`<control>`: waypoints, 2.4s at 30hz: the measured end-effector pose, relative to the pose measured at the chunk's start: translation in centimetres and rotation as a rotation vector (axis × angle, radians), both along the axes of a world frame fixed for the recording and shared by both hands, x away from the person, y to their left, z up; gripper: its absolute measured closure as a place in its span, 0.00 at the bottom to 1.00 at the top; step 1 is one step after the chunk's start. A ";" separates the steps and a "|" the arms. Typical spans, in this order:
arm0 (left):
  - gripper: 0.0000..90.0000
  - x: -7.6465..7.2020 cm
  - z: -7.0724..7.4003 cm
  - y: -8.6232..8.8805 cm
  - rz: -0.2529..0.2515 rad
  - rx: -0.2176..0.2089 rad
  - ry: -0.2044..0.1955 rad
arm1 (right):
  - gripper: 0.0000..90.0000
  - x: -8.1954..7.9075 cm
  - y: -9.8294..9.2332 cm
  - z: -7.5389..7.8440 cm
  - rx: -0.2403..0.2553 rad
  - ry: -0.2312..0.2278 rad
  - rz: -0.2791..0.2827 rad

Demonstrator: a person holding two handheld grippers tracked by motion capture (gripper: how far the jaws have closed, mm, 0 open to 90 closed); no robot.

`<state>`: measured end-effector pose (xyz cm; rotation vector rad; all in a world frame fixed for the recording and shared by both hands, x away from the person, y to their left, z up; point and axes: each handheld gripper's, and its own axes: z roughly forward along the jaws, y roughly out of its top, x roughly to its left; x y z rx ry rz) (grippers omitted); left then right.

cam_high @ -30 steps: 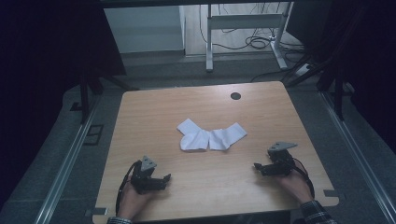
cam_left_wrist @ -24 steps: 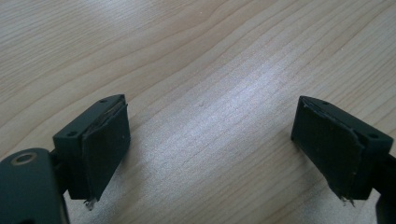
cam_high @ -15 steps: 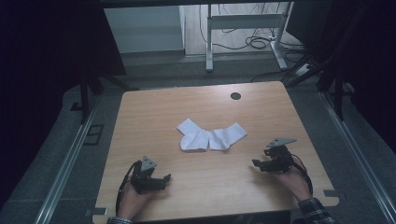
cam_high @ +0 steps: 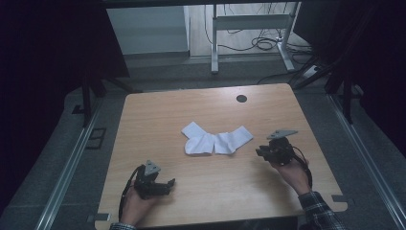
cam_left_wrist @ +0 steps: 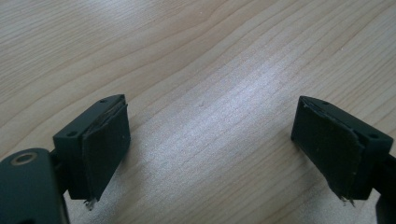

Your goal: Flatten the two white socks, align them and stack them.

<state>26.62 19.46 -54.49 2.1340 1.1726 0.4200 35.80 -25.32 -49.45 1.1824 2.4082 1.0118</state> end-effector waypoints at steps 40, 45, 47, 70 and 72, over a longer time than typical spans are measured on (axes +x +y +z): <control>0.13 -0.1 0.0 -0.1 0.013 0.000 -0.002 | 0.97 1.6 3.3 -2.9 -0.079 0.057 0.064; 0.13 -0.2 0.0 -0.1 0.019 0.000 0.001 | 0.97 -0.2 2.2 -2.8 -0.084 0.065 0.080; 0.13 -0.2 0.0 -0.2 0.021 0.001 0.001 | 0.97 -0.9 1.8 -2.7 -0.084 0.071 0.085; 0.13 -0.2 0.0 -0.2 0.024 0.001 0.001 | 0.81 -2.8 5.2 0.0 0.026 0.028 0.196; 0.13 -0.2 0.0 -0.2 0.023 0.001 0.001 | 0.80 -2.8 6.4 -0.1 0.018 0.031 0.217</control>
